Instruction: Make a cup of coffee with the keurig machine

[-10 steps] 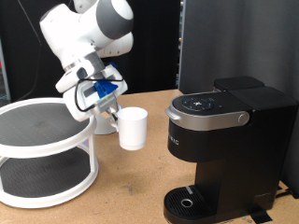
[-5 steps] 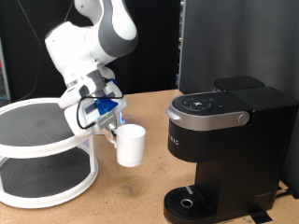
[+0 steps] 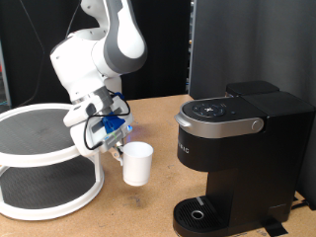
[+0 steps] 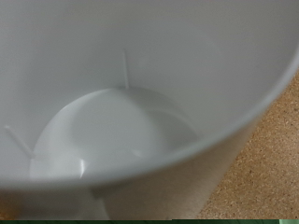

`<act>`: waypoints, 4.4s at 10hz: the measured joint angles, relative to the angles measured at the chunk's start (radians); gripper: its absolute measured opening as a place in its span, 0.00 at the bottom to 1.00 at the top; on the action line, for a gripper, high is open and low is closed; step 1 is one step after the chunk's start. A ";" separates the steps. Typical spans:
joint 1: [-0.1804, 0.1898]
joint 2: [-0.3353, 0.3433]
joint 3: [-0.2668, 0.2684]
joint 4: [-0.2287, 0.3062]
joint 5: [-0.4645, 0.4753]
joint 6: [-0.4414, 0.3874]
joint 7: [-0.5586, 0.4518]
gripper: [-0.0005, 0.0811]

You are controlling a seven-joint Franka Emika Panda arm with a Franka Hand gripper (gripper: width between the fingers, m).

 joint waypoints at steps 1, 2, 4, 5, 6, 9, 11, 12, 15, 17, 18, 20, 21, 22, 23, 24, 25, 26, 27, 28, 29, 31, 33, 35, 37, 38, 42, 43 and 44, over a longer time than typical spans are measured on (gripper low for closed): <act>0.002 0.019 0.000 0.004 0.038 0.000 -0.037 0.09; 0.003 0.038 0.000 0.009 0.069 0.001 -0.069 0.09; 0.003 0.078 0.005 0.016 0.090 0.016 -0.080 0.09; 0.003 0.098 0.013 0.022 0.105 0.022 -0.082 0.09; 0.003 0.116 0.019 0.030 0.128 0.022 -0.093 0.09; 0.004 0.152 0.042 0.050 0.179 0.022 -0.113 0.09; 0.004 0.159 0.054 0.058 0.181 0.017 -0.111 0.09; 0.004 0.159 0.059 0.060 0.181 0.014 -0.109 0.09; 0.007 0.160 0.085 0.079 0.221 0.013 -0.106 0.09; 0.009 0.168 0.106 0.104 0.249 0.013 -0.097 0.09; 0.010 0.176 0.116 0.118 0.254 0.013 -0.085 0.09; 0.014 0.200 0.137 0.151 0.274 0.014 -0.071 0.09; 0.016 0.214 0.148 0.169 0.292 0.014 -0.071 0.09; 0.019 0.230 0.159 0.187 0.310 0.016 -0.071 0.09; 0.021 0.246 0.171 0.206 0.325 0.018 -0.071 0.09; 0.024 0.262 0.182 0.223 0.340 0.018 -0.071 0.09; 0.025 0.276 0.195 0.240 0.354 0.018 -0.071 0.09; 0.028 0.287 0.207 0.253 0.370 0.019 -0.072 0.09; 0.029 0.296 0.220 0.264 0.377 0.019 -0.072 0.09; 0.031 0.300 0.232 0.269 0.378 0.018 -0.072 0.09; 0.033 0.300 0.244 0.271 0.378 0.018 -0.071 0.09; 0.034 0.300 0.265 0.273 0.395 0.018 -0.073 0.09; 0.035 0.302 0.285 0.281 0.418 0.026 -0.072 0.09; 0.035 0.314 0.292 0.286 0.427 0.042 -0.073 0.09; 0.035 0.346 0.303 0.303 0.464 0.058 -0.100 0.09; 0.035 0.364 0.306 0.315 0.494 0.060 -0.121 0.09; 0.035 0.404 0.307 0.350 0.557 0.058 -0.179 0.10; 0.035 0.404 0.307 0.350 0.557 0.057 -0.179 0.32; 0.035 0.404 0.307 0.350 0.556 0.056 -0.179 0.32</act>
